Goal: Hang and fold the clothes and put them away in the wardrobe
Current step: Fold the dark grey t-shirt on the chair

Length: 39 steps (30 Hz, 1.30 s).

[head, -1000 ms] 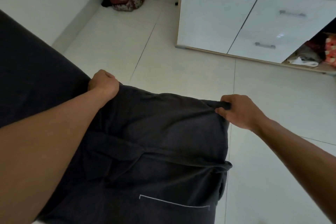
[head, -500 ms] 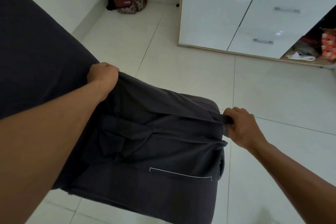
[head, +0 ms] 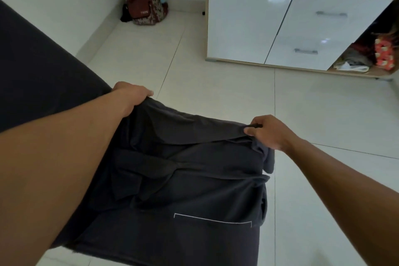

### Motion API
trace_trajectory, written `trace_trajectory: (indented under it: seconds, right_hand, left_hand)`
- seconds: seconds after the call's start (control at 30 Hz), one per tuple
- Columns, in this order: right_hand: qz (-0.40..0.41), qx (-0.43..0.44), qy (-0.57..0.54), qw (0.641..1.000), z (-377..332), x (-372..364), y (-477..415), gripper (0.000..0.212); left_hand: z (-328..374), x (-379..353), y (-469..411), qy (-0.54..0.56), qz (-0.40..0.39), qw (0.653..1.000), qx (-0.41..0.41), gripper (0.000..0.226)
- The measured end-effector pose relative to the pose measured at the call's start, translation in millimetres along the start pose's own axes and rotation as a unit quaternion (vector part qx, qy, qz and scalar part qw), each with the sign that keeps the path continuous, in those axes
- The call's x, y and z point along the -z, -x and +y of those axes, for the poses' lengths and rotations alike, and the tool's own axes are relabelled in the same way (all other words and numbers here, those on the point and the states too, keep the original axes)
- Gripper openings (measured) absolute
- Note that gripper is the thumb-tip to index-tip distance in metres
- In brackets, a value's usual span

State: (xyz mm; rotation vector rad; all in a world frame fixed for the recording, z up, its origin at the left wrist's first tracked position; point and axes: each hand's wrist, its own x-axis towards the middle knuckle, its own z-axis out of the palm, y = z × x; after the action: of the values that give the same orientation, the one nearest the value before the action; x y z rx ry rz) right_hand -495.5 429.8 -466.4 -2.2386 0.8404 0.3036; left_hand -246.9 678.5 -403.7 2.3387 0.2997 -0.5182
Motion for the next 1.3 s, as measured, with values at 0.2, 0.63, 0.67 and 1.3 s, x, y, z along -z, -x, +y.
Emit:
trace_trajectory:
  seconds: [0.2,0.63,0.67,1.3]
  right_hand:
    - [0.075,0.012,-0.049,0.996,-2.2,9.9,-25.5,0.02]
    - [0.131,0.085,0.118,0.981,0.4,4.0,-24.1,0.014]
    - [0.149,0.112,0.123,0.975,5.8,3.8,-16.2,0.015]
    - [0.056,0.228,0.263,0.936,68.2,-70.9,99.6,0.012]
  left_hand:
    - [16.3,-2.6,-9.9,0.083,-0.018,0.995,-0.045,0.036]
    - [14.0,-4.7,-9.8,0.16,0.026,0.987,-0.019,0.028]
    - [11.7,-1.8,-7.4,0.162,0.032,0.986,-0.012,0.032]
    - [-64.9,29.2,32.3,-0.025,-0.039,0.999,0.0,0.026]
